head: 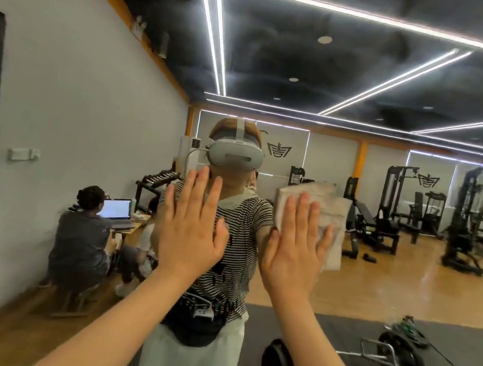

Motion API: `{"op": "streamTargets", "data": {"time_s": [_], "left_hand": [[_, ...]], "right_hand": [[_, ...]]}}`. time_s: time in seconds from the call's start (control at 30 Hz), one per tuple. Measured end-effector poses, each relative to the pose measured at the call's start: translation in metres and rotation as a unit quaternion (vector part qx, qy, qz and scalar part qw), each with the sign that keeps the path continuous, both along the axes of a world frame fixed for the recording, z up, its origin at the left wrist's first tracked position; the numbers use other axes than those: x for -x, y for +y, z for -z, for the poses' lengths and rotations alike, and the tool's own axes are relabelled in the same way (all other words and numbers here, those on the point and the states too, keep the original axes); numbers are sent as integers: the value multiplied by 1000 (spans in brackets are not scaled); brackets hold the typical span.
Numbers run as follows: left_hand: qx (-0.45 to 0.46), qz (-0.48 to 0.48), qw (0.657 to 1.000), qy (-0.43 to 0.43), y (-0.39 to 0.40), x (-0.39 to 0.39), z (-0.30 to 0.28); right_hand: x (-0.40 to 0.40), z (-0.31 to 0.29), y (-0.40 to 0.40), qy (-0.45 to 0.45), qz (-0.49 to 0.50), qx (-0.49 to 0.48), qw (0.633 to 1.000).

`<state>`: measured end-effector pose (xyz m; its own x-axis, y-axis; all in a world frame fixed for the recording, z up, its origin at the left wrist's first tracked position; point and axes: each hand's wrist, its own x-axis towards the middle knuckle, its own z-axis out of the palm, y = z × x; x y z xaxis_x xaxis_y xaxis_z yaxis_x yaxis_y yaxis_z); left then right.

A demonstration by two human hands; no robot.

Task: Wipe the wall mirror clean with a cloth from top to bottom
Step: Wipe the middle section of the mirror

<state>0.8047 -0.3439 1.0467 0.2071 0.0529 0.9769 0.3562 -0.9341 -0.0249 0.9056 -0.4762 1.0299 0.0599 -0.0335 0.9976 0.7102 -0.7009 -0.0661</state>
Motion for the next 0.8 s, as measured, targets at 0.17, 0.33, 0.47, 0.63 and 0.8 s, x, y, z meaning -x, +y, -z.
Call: {"op": "streamTargets", "data": {"time_s": [0.17, 0.33, 0.47, 0.63, 0.8], "left_hand": [[-1, 1, 1000, -4, -1, 1, 0], [4, -11, 1000, 0, -6, 4, -3], [2, -21, 1000, 3, -8, 4, -4], [7, -16, 1000, 17, -9, 6, -4], [4, 28, 996, 83, -2, 20, -7]], "right_hand": [[-2, 2, 1, -3, -7, 2, 1000], [-4, 3, -1, -12, -17, 18, 1000], [-2, 3, -2, -3, -14, 18, 1000], [-1, 2, -2, 1, -8, 18, 1000], [1, 0, -2, 20, -7, 16, 1000]]}}
